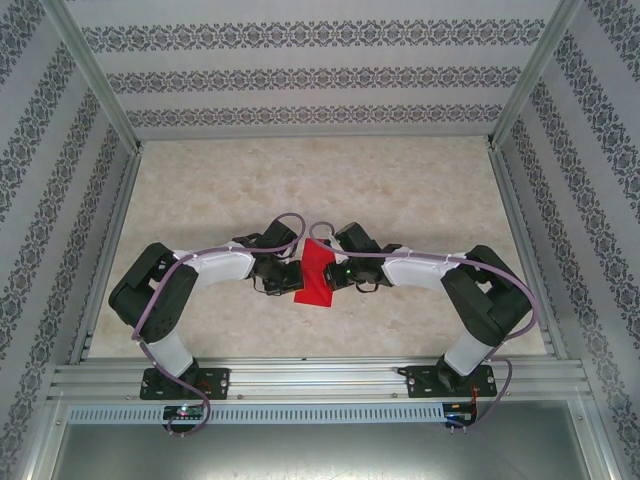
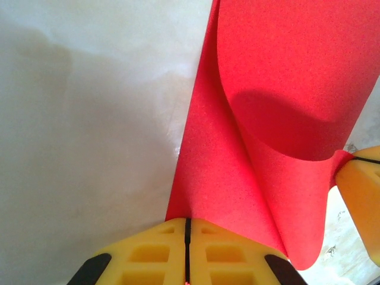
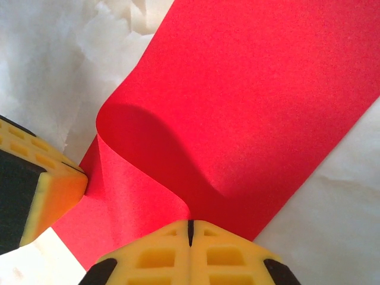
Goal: Fold a paper plane with a square sheet of paper (pick it up from the middle)
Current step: Fold the triangle a second time at the center of the table.
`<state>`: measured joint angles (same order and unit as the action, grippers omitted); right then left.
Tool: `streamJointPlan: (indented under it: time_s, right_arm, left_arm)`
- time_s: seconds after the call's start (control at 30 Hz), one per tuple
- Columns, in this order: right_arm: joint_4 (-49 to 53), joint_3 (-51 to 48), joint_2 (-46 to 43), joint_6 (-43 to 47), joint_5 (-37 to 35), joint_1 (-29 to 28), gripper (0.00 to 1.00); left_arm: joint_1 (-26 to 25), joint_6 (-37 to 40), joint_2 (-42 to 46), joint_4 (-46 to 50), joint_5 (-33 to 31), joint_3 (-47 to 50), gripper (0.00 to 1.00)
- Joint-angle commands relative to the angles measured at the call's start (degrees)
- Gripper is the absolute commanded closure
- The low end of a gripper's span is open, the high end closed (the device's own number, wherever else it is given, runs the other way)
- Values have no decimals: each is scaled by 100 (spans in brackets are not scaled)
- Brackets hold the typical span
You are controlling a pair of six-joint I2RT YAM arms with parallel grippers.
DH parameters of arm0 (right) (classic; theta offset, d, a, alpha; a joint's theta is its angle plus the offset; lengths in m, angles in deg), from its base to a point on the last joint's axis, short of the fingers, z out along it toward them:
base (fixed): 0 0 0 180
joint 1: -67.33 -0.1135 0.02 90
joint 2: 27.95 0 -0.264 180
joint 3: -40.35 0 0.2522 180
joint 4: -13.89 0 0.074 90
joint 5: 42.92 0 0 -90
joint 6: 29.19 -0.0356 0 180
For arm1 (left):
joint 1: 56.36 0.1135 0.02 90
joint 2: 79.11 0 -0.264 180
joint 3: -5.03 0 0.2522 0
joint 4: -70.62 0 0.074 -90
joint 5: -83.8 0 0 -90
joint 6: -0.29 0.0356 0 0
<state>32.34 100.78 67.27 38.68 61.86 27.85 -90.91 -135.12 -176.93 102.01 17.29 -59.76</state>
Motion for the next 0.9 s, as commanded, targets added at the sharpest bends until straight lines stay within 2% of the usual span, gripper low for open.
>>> streamJointPlan:
  time_s: [0.0,0.87]
  right_arm:
    - [181,190,118,182,-170,54,95]
    - [264,254,253,39,-562,65,95]
  left_arm:
    - [-61,125,-225,398,-317,-2,91]
    - [-61,143,-215,461,-336,-8,91]
